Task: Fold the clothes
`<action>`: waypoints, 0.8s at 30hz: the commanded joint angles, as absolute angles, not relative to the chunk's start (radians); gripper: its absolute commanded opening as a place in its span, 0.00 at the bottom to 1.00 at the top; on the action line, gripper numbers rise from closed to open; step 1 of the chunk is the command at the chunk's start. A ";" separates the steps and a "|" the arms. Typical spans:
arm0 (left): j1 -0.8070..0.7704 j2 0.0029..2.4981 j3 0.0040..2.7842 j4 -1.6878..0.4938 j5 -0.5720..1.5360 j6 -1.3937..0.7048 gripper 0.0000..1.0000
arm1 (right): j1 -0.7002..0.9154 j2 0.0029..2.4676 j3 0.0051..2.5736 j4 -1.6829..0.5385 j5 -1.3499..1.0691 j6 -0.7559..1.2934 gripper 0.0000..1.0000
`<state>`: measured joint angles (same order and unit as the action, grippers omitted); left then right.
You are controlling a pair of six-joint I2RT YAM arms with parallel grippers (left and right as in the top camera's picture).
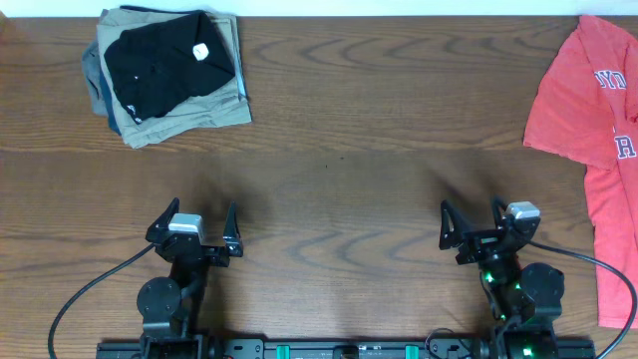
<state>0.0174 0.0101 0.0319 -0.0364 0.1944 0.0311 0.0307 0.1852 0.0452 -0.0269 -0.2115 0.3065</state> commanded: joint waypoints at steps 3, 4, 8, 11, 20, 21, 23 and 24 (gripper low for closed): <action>0.014 0.004 0.004 -0.051 0.190 0.044 0.98 | 0.039 0.144 0.006 -0.027 -0.172 0.317 0.99; 0.014 0.004 0.004 -0.051 0.190 0.044 0.98 | 0.039 0.139 0.005 -0.026 -0.165 0.317 0.99; 0.014 0.004 0.004 -0.051 0.190 0.044 0.98 | 0.040 0.078 0.006 -0.035 -0.099 0.317 0.99; 0.014 0.004 0.004 -0.051 0.190 0.044 0.98 | 0.039 0.001 0.006 -0.074 -0.038 0.314 0.99; 0.014 0.004 0.004 -0.051 0.190 0.044 0.98 | 0.039 0.005 0.006 -0.075 -0.022 0.192 0.99; 0.014 0.004 0.004 -0.051 0.190 0.044 0.98 | 0.039 0.005 0.006 -0.075 -0.022 0.154 0.99; 0.014 0.004 0.004 -0.051 0.190 0.044 0.98 | 0.039 0.005 0.006 -0.075 -0.022 0.112 0.99; 0.014 0.004 0.004 -0.051 0.190 0.044 0.98 | 0.039 0.005 0.006 -0.075 -0.022 0.093 0.99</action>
